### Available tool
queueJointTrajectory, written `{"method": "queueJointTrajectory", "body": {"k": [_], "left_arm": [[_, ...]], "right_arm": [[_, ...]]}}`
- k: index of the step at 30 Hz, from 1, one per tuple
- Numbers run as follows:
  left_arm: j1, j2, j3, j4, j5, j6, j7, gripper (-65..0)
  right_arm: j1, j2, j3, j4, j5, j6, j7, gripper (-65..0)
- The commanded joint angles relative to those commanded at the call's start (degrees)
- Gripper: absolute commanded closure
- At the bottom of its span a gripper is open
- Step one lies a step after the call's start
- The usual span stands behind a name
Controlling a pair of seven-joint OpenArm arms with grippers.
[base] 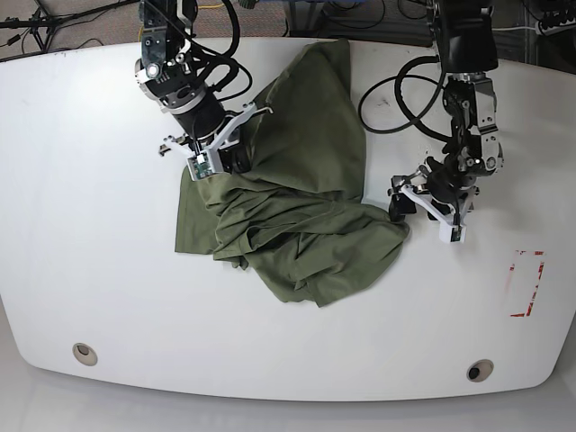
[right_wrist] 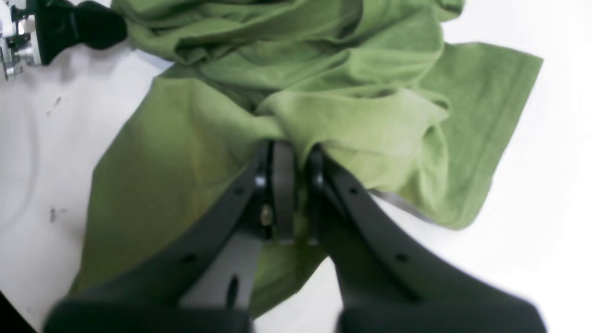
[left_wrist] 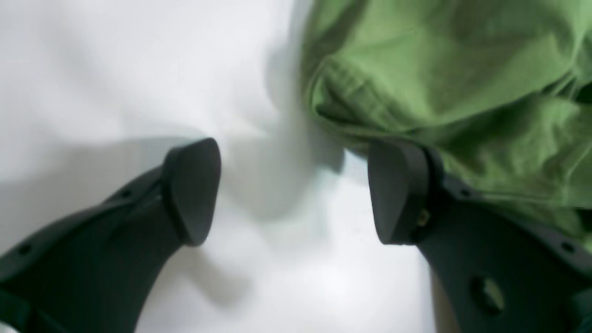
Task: Fold the T-shirt properly
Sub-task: 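Reach the left gripper to the shirt's opposite edge and grasp it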
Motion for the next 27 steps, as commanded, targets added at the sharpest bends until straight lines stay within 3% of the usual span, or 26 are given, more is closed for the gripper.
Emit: {"method": "queueJointTrajectory", "body": {"k": [11, 13, 23, 27], "left_arm": [[-1.1, 0.3, 1.8, -1.5, 0.2, -0.5, -1.0, -45.2], [-1.8, 0.5, 3.5, -3.3, 0.4, -1.0, -2.4, -36.7], [-3.1, 0.8, 5.0, -4.9, 0.4, 0.6, -4.0, -19.3], [-4.0, 1.2, 5.9, -5.6, 0.9, 1.2, -4.3, -19.3]], "right_arm": [[0.1, -0.2, 0.0, 0.3, -0.1, 0.18, 0.2, -0.1], [-0.1, -0.2, 0.1, 0.8, -0.4, 0.05, -0.1, -0.6], [-0.1, -0.2, 0.2, 0.9, -0.6, 0.08, -0.1, -0.7], [-0.2, -0.1, 0.3, 0.9, -0.6, 0.03, -0.2, -0.8]]}}
